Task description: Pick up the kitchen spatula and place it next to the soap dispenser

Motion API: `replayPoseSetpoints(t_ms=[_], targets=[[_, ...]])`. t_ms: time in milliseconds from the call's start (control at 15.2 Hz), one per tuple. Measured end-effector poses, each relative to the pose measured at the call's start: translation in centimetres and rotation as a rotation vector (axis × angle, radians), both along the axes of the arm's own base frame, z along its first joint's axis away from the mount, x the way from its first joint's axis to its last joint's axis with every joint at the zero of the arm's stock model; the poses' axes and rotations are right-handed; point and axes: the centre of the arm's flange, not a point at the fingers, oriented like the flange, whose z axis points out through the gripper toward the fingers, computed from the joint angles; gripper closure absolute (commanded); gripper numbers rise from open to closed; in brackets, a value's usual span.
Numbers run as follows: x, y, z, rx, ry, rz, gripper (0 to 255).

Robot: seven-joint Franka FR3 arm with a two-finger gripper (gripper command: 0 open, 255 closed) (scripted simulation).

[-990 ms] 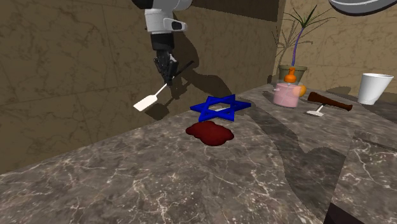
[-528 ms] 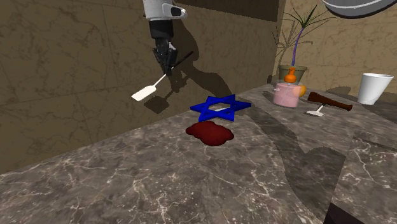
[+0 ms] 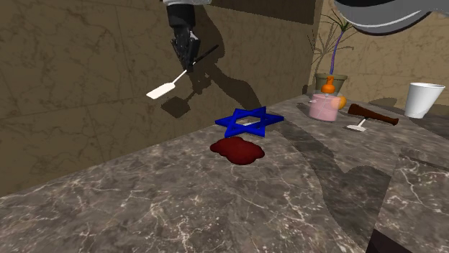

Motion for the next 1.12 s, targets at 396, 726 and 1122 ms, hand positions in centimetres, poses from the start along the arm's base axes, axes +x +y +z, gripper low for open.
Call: replayPoseSetpoints(t_ms=[396,726,1122], targets=[[-0.9,-1.2,1.6,-0.001,0.021,0.004,255],[-3.8,-5.7,0.8,0.000,0.034,0.013,255],[-8.0,-13.2,1.9,0.001,0.014,0.007,255]])
